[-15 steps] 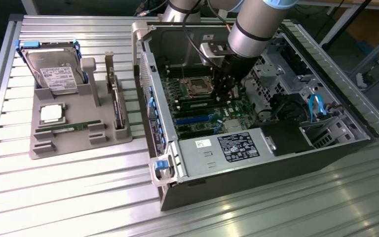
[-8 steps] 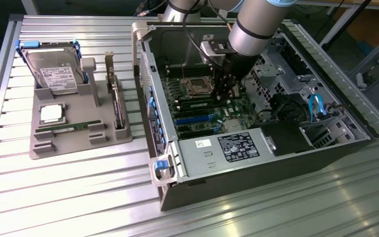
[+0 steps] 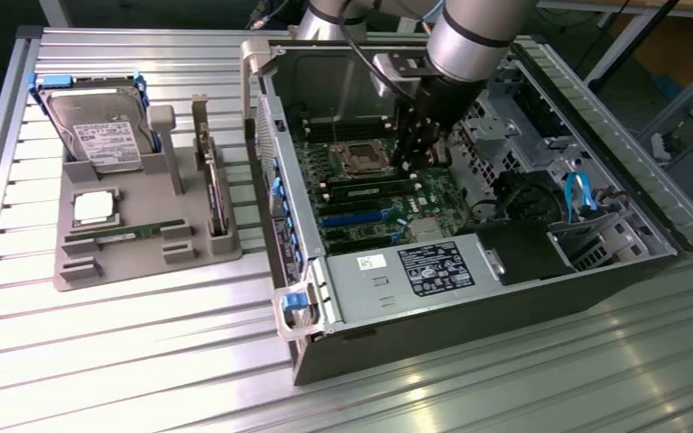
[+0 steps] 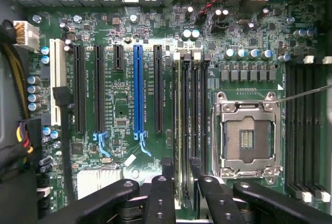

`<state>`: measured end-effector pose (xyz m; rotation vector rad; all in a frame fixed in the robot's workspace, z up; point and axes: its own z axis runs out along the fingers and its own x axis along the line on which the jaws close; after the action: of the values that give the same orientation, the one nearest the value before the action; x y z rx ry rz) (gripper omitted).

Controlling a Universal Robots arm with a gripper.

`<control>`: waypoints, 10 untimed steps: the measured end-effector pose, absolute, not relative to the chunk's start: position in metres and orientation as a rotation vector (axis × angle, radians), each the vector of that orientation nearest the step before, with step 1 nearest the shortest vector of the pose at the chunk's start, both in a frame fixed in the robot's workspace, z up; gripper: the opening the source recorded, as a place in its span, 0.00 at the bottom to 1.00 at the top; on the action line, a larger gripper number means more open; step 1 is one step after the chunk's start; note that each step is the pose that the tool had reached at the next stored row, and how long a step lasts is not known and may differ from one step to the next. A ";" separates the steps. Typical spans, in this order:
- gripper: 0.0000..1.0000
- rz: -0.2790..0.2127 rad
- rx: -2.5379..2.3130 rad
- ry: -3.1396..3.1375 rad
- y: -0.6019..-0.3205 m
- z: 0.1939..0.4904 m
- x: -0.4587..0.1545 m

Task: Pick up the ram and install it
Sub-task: 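Insert the ram into the slot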

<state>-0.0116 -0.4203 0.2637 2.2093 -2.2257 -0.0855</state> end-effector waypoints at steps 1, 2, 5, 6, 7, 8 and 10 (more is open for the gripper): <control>0.25 -0.085 2.209 -2.226 -0.420 0.268 -0.012; 0.25 -0.085 2.209 -2.226 -0.420 0.270 -0.011; 0.25 -0.085 2.209 -2.226 -0.420 0.276 -0.011; 0.25 -0.085 2.209 -2.226 -0.420 0.278 -0.011; 0.25 -0.085 2.209 -2.226 -0.420 0.280 -0.011; 0.25 -0.085 2.209 -2.226 -0.420 0.282 -0.011; 0.25 -0.086 2.209 -2.226 -0.420 0.285 -0.011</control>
<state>-0.0113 -0.4203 0.2847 2.2093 -2.2256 -0.0856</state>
